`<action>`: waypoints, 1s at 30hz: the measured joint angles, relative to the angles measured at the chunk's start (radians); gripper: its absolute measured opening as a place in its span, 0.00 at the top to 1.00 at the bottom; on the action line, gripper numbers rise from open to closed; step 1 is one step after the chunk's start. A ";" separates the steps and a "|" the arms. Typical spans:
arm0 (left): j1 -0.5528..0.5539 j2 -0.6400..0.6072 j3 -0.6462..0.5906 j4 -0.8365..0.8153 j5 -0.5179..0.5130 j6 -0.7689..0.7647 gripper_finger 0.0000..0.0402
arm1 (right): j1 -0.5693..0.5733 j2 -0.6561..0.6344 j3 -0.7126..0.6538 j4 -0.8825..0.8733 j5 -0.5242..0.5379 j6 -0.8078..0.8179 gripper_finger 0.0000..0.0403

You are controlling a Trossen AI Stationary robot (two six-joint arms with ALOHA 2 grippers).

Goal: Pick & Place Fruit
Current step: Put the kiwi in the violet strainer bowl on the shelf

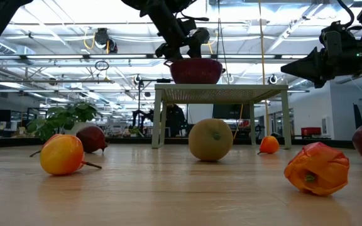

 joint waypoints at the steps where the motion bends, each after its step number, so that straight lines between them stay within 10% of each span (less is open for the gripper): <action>1: 0.000 -0.001 0.000 0.003 0.000 0.005 0.25 | 0.000 0.000 0.000 0.000 0.000 0.000 1.00; 18: -0.045 -0.155 0.000 -0.099 0.001 -0.039 0.27 | 0.000 0.000 0.000 0.000 0.000 0.000 1.00; 30: -0.143 -0.262 0.000 -0.478 0.003 -0.352 0.53 | 0.000 0.000 0.000 -0.001 -0.004 0.000 1.00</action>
